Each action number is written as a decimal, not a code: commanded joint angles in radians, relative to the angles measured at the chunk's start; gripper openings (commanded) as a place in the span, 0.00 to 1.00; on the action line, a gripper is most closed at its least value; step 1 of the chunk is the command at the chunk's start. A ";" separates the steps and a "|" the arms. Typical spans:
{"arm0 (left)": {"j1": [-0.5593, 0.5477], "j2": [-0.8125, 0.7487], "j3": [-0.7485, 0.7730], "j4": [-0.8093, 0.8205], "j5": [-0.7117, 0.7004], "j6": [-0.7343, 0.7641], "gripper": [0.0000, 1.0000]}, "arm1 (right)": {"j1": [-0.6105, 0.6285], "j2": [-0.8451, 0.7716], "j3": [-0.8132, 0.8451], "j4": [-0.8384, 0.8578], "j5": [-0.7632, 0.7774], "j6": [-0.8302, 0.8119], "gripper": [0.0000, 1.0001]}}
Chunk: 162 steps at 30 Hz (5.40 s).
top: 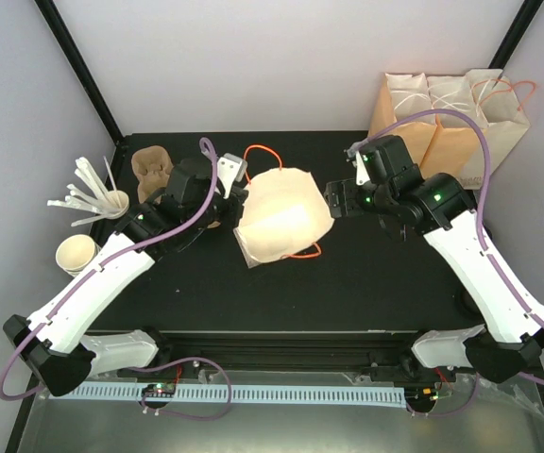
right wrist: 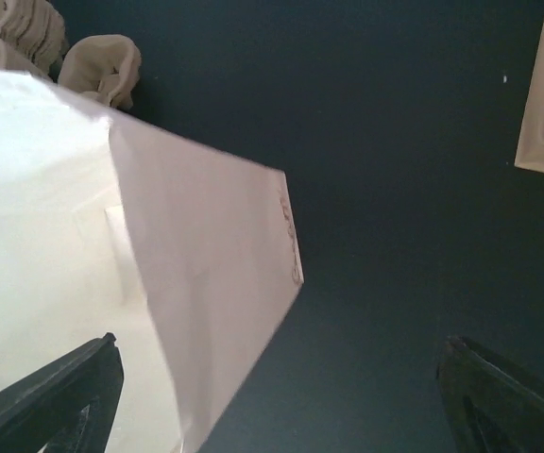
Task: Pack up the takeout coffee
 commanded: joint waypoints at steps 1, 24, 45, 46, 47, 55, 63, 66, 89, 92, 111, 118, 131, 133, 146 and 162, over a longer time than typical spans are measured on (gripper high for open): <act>-0.019 -0.027 0.023 -0.027 -0.033 0.065 0.02 | 0.006 -0.034 -0.005 0.012 -0.024 -0.066 0.95; -0.050 -0.073 -0.038 0.015 0.034 0.108 0.48 | 0.187 0.085 -0.008 -0.114 0.234 -0.020 0.01; 0.287 -0.076 -0.140 -0.223 -0.003 -0.176 0.97 | -0.076 -0.025 -0.048 -0.095 -0.023 0.116 0.01; 0.299 -0.038 -0.140 -0.203 0.000 -0.176 0.95 | -0.080 -0.025 -0.049 -0.100 -0.030 0.129 0.01; 0.309 0.007 -0.131 -0.188 -0.002 -0.177 0.92 | -0.088 -0.026 -0.054 -0.101 -0.039 0.144 0.01; 0.340 0.410 0.094 -0.186 -0.024 -0.117 0.73 | -0.246 -0.039 -0.130 -0.049 -0.185 0.160 0.09; 0.345 0.608 0.241 -0.229 -0.086 -0.077 0.66 | -0.272 -0.008 -0.131 -0.032 -0.124 0.110 0.26; 0.352 0.641 0.249 -0.226 -0.070 -0.081 0.66 | -0.272 -0.011 -0.134 -0.025 -0.096 0.102 0.26; 0.377 0.809 0.219 -0.178 0.022 -0.086 0.32 | -0.272 -0.141 -0.114 -0.064 0.030 0.043 0.59; 0.377 0.786 0.210 -0.187 0.013 -0.083 0.28 | -0.272 -0.151 -0.101 -0.067 0.025 0.037 0.59; 0.377 0.669 0.152 -0.202 0.059 -0.059 0.46 | -0.272 -0.172 -0.101 -0.062 -0.071 0.007 0.63; 0.377 0.779 0.216 -0.235 0.030 -0.032 0.43 | -0.272 -0.182 -0.104 -0.061 -0.076 0.011 0.63; 0.377 0.720 0.257 -0.299 -0.012 -0.019 0.13 | -0.272 -0.179 -0.111 -0.045 -0.074 0.011 0.63; 0.377 0.704 0.252 -0.307 0.006 -0.016 0.09 | -0.272 -0.177 -0.114 -0.043 -0.080 0.012 0.63; 0.318 0.463 -0.093 -0.215 0.157 -0.032 0.08 | 0.012 -0.198 0.047 0.049 -0.278 -0.007 0.70; 0.216 0.287 -0.383 -0.058 0.181 -0.121 0.39 | 0.489 -0.070 -0.218 0.508 -0.233 0.127 0.70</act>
